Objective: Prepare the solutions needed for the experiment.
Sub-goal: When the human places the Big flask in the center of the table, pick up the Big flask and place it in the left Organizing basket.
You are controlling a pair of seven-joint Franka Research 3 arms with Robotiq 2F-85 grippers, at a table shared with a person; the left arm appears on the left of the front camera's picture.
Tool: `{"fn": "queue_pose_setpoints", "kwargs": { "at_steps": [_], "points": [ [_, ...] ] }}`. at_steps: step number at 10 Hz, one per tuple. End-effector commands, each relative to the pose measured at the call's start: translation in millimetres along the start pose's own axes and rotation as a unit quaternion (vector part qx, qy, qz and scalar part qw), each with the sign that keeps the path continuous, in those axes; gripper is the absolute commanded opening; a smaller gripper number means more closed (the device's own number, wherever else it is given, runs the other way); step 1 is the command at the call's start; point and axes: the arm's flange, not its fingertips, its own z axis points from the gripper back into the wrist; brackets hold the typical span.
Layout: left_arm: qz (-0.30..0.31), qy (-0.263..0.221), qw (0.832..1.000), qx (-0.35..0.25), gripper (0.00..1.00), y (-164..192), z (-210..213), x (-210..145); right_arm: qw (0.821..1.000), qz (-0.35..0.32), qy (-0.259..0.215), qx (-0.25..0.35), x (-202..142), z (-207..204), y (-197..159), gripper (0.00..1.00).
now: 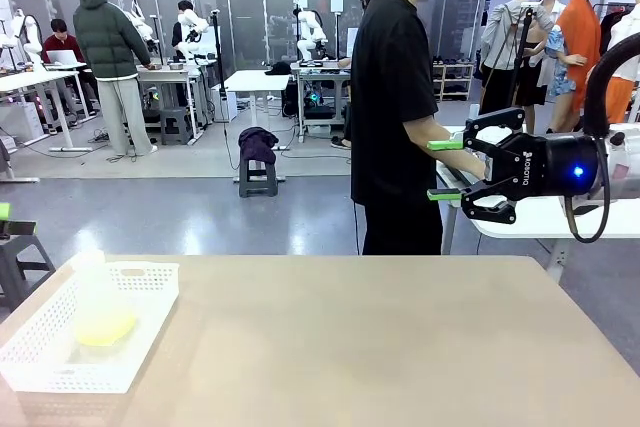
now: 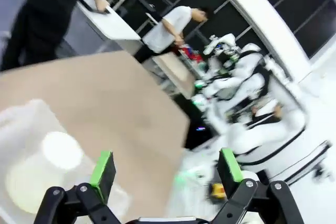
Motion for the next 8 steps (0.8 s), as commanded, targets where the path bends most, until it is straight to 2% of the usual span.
{"fn": "queue_pose_setpoints", "kwargs": {
  "at_steps": [1, 3, 4, 5, 6, 8],
  "points": [
    [0.118, -0.006, 0.992, -0.040, 1.00, -13, -7, 9, 1.000, 0.001, 0.001, 0.004, 0, 0, 1, 0.63],
    [0.197, 0.009, 0.976, -0.094, 1.00, -27, -21, 3, 1.000, 0.001, 0.001, 0.004, 0, 0, 1, 0.63],
    [0.212, 0.022, 0.972, -0.102, 1.00, -31, -28, 1, 1.000, 0.001, 0.001, 0.004, 0, 0, 1, 0.63],
    [0.203, 0.033, 0.971, -0.119, 1.00, -32, -30, 4, 1.000, 0.001, 0.001, 0.004, 0, 0, 1, 0.63],
    [0.192, 0.025, 0.976, -0.097, 1.00, -23, -23, -1, 1.000, 0.001, 0.001, 0.004, 0, 0, 1, 0.63],
    [0.192, 0.025, 0.976, -0.097, 1.00, -23, -23, -1, 1.000, 0.001, 0.001, 0.004, 0, 0, 1, 0.63]
  ]
}}
